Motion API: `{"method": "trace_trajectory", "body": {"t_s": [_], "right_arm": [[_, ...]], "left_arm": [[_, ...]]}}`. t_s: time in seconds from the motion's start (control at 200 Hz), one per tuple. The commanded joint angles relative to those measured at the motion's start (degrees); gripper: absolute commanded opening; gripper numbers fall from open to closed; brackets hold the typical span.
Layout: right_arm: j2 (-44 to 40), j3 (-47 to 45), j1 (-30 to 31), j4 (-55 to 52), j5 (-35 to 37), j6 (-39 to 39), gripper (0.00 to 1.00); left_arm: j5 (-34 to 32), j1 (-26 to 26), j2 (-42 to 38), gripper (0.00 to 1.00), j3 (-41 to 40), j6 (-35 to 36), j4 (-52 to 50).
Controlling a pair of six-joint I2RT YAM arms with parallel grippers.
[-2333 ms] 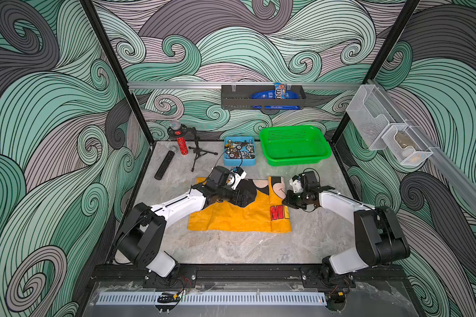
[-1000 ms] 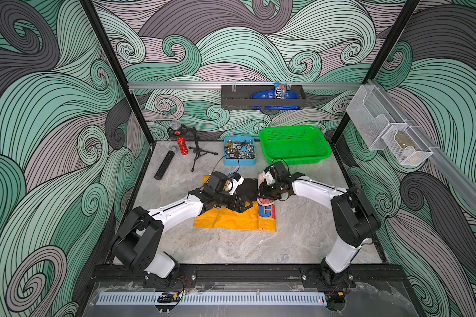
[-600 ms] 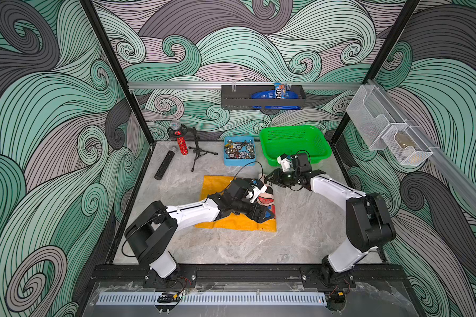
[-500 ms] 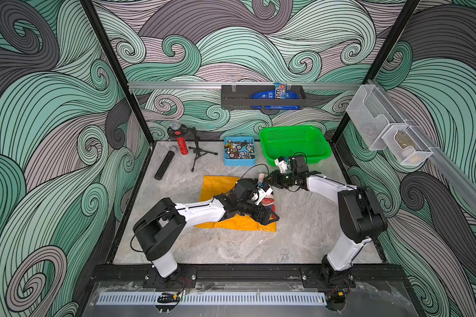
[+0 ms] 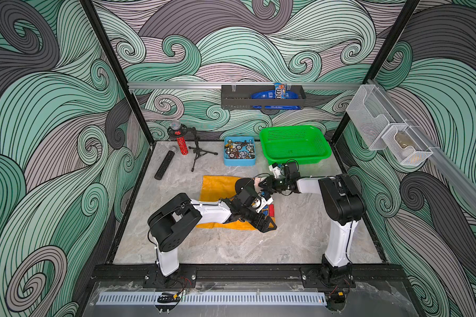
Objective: Roll up the pillowcase
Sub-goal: Roll the pillowcase at the center of the board.
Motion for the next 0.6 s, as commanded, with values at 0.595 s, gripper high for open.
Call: {"method": "trace_trajectory", "body": {"t_s": [0.595], "right_arm": [[-26.52, -17.72, -3.8, -19.66, 2.43, -5.12, 0.59]], "left_arm": [[-2.5, 4.78, -8.17, 0.94, 8.7, 4.48, -11.12]]}}
